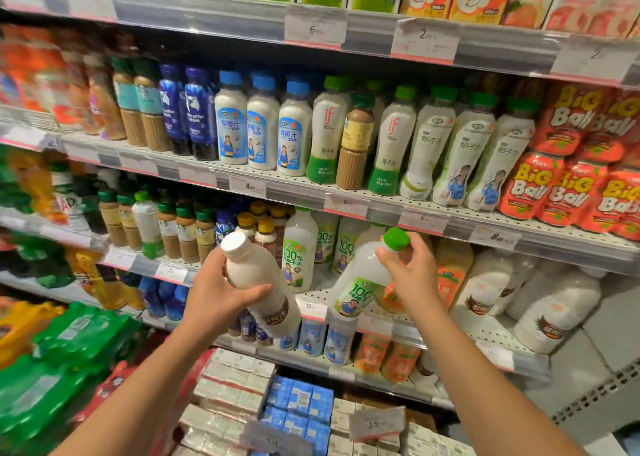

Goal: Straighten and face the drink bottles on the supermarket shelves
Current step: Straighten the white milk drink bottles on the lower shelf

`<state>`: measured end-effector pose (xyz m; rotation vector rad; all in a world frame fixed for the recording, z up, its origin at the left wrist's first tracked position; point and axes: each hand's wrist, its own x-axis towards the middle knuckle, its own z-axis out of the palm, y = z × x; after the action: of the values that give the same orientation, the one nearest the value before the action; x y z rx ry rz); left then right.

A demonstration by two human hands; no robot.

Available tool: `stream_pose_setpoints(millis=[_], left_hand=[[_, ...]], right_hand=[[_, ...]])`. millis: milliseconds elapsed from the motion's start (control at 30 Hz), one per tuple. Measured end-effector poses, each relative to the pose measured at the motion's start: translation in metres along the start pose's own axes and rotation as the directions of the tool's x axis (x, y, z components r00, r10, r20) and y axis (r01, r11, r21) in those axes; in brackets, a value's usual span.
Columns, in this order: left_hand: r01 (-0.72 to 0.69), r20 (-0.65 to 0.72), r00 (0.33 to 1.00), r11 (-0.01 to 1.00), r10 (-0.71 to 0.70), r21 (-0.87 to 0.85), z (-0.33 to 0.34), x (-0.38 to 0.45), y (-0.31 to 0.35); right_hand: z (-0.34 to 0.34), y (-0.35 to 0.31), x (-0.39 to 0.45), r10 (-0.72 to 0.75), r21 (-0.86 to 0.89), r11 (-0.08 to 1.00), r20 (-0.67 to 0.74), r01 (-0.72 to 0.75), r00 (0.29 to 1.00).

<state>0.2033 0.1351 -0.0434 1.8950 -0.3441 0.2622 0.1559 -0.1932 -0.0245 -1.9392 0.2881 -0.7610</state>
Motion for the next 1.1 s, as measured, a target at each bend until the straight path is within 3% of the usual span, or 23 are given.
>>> stream_pose_setpoints(millis=[400, 667, 867, 1000, 1100], left_hand=[[0.075, -0.021, 0.997, 0.996, -0.076, -0.052, -0.04, -0.016, -0.023], [0.082, -0.01, 0.996, 0.995, -0.083, -0.053, -0.055, -0.01, -0.031], [0.072, 0.013, 0.997, 0.997, -0.072, -0.039, -0.058, 0.003, -0.037], [0.074, 0.062, 0.996, 0.996, -0.071, -0.044, -0.06, 0.014, -0.047], [0.086, 0.102, 0.991, 0.996, -0.082, -0.037, -0.06, 0.02, -0.055]], right_hand=[[0.073, 0.002, 0.007, 0.024, -0.015, 1.0, -0.045, -0.024, 0.999], [0.102, 0.001, 0.009, 0.016, -0.102, 0.995, 0.006, -0.015, 1.0], [0.12, -0.006, 0.02, 0.101, -0.22, 0.971, 0.005, -0.097, 0.995], [0.129, -0.017, 0.034, 0.238, -0.395, 0.891, -0.013, -0.223, 0.971], [0.137, -0.023, 0.046, 0.258, -0.486, 0.844, -0.006, -0.228, 0.966]])
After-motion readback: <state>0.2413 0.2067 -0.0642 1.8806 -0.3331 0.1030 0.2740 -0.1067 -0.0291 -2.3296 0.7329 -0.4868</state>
